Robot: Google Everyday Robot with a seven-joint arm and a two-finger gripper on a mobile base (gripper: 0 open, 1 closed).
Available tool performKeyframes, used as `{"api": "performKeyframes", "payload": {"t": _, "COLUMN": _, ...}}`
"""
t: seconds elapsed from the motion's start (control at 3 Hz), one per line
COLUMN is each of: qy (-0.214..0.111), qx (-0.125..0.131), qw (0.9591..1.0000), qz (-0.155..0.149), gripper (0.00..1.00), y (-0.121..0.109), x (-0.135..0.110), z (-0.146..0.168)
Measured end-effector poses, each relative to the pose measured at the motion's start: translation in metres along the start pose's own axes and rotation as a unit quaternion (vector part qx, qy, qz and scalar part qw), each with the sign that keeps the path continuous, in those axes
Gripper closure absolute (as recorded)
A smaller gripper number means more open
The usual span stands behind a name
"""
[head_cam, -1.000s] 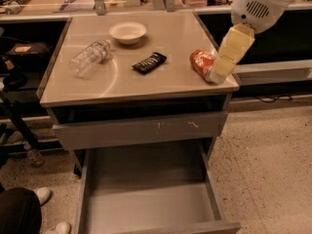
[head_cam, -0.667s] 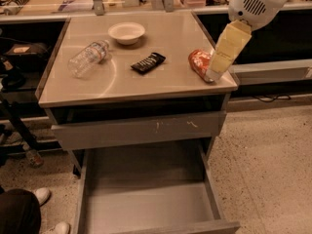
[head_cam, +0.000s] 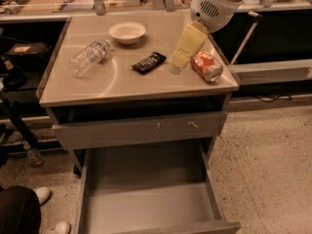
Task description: Place rxbar chocolate into middle drawer
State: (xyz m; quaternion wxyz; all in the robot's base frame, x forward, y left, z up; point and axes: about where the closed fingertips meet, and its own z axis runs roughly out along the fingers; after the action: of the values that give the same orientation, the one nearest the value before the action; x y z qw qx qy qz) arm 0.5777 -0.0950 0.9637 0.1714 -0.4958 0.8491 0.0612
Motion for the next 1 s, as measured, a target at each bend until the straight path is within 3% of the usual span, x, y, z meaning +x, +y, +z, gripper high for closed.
{"api": "performKeyframes", "payload": {"t": 0.33, "qy": -0.011, "qx": -0.022, "qw": 0.9996, "qz": -0.014, "gripper": 0.00, "y": -0.006, "x": -0.082, "z": 0.035}}
{"api": "performKeyframes", "payload": {"t": 1.0, "qy": -0.021, "qx": -0.022, "qw": 0.9995, "qz": -0.004, "gripper": 0.00, "y": -0.012, "x": -0.093, "z": 0.050}}
